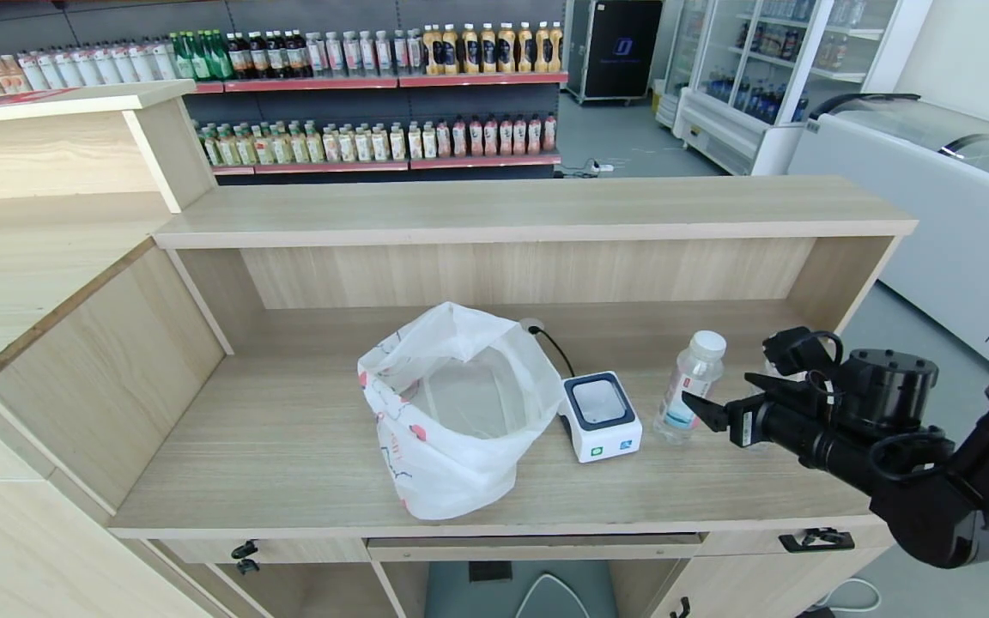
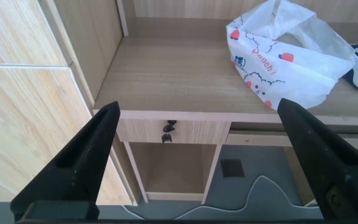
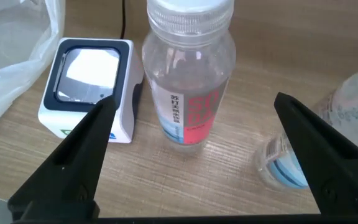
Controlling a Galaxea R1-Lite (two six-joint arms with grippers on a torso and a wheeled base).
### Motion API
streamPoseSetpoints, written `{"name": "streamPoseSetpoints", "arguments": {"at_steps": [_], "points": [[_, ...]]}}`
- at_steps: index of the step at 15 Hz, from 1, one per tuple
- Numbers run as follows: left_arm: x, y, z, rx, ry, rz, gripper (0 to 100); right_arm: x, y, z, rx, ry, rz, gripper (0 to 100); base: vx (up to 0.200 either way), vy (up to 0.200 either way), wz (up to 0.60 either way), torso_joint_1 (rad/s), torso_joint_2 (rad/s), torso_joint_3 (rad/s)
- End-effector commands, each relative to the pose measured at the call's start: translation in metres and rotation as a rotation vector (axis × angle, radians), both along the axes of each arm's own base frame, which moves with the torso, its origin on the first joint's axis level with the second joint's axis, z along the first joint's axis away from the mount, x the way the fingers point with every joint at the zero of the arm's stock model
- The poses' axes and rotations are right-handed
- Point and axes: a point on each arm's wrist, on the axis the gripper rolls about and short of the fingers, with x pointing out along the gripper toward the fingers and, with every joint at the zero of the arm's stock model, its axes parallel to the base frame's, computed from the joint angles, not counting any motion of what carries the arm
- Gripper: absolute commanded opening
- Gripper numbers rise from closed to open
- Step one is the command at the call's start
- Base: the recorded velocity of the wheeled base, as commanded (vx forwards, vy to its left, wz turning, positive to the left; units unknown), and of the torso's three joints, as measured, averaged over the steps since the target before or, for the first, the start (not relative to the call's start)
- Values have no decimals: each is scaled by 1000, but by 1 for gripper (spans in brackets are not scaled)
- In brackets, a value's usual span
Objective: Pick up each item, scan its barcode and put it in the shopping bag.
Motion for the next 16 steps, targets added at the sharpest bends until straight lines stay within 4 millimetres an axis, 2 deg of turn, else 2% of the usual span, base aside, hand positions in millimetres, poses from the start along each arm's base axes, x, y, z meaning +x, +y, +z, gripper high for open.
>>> {"name": "streamPoseSetpoints", "arguments": {"at_steps": [1, 6, 9, 12, 16], "points": [[0, 0, 0, 0, -1, 1, 100, 13, 5, -8, -1, -1, 12, 100, 0, 0, 0, 0, 0, 0], [0, 0, 0, 0, -1, 1, 100, 27, 14, -26, -4, 22, 32, 100, 0, 0, 0, 0, 0, 0], [0, 0, 0, 0, -1, 1, 100, 39, 25, -27, 22, 4, 51, 100, 0, 0, 0, 0, 0, 0], [0, 0, 0, 0, -1, 1, 100, 51, 27, -28, 25, -22, 53, 100, 0, 0, 0, 0, 0, 0], [0, 0, 0, 0, -1, 1, 100, 56, 29, -34, 21, -13, 56, 100, 0, 0, 0, 0, 0, 0]]}}
